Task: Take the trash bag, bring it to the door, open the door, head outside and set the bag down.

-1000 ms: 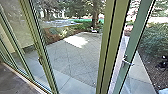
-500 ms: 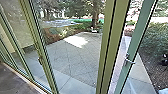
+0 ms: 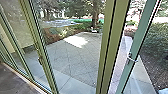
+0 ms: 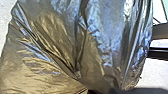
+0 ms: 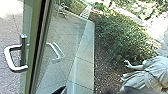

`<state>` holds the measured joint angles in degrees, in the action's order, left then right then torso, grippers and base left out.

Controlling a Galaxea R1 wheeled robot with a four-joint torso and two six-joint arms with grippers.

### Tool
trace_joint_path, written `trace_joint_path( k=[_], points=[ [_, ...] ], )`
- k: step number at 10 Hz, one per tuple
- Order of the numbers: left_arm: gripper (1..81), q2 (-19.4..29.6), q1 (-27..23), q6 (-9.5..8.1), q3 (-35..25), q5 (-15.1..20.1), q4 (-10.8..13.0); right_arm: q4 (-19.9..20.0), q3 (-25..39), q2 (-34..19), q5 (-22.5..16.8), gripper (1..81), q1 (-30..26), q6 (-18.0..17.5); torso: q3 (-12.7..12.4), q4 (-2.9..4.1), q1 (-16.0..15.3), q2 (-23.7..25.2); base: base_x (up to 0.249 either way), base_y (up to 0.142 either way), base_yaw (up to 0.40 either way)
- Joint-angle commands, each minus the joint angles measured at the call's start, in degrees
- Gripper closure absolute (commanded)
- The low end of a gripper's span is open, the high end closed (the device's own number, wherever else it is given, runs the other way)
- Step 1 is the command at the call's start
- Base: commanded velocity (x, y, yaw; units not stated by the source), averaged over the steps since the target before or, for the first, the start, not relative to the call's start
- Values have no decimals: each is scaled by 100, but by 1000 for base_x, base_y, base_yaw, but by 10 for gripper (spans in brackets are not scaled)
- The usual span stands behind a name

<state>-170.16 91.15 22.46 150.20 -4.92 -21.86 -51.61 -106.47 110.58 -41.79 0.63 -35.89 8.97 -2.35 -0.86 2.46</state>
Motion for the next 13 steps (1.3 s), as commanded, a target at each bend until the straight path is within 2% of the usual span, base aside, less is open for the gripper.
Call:
trace_joint_path(
  k=[1, 2, 4, 5, 6, 7, 11, 13],
  points=[
    [811, -1, -102, 13, -26, 413, -29, -305, -83, -183, -225, 10, -814, 143, 0, -128, 0, 2, 0, 0, 0],
    [811, -1, -101, 13, -26, 413, -29, -314, -118, -261, -216, 10, -762, 178, 0, -174, 0, 0, 0, 0, 0],
    [811, -1, -101, 13, -26, 413, -29, -314, -206, -367, -189, 10, -682, 302, 0, -335, 0, 0, 0, 0, 0],
    [811, 8, -101, 13, -26, 413, -29, -349, -319, -376, -180, 10, -621, 328, 0, -360, 0, 0, 0, 0, 0],
    [811, 16, -93, 13, -17, 413, -29, -349, -425, -376, -59, 10, -577, 389, 0, -315, 0, 0, 0, 0, 0],
    [811, 16, -101, 13, -26, 413, -29, -367, -556, -367, 56, 10, -506, 425, 0, -352, 0, 0, 0, 0, 0],
    [811, -1, -101, 13, -26, 413, -29, -393, -1524, -95, 584, 10, -392, 732, 0, -352, 0, 0, 0, 0, 0],
    [811, -10, -101, 13, -26, 413, -29, -402, -1902, 28, 690, 10, -409, 952, 0, -352, -2, 0, 0, 0, 0]
  ],
)
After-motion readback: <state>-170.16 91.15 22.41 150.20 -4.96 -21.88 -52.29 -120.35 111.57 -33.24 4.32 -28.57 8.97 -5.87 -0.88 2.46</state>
